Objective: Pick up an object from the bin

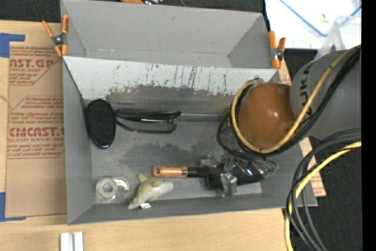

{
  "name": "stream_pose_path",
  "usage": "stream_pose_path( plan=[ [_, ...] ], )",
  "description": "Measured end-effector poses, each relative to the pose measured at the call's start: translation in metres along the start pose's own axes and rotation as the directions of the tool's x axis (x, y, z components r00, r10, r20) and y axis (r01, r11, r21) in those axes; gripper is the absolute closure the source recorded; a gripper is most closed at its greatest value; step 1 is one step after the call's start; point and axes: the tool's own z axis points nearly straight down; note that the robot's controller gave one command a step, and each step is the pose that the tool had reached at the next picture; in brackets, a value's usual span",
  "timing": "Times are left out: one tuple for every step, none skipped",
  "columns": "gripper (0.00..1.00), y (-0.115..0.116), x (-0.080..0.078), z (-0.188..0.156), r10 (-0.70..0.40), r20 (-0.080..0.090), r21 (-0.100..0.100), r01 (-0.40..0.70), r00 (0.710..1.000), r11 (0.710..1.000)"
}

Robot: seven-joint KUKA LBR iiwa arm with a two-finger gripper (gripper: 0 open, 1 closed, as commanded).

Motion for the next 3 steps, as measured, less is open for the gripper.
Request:
stream_pose_path(
  plan=[
    [1.00,-0.003,0.006,-0.001,0.011,0.007,0.002,-0.011,1.000,1.000],
    [1.00,-0.005,0.003,0.000,0.005,0.002,-0.001,-0.005,1.000,1.000],
    [1.00,-0.019,0.011,-0.003,0.046,0.004,-0.001,-0.046,0.999,0.999]
  ],
)
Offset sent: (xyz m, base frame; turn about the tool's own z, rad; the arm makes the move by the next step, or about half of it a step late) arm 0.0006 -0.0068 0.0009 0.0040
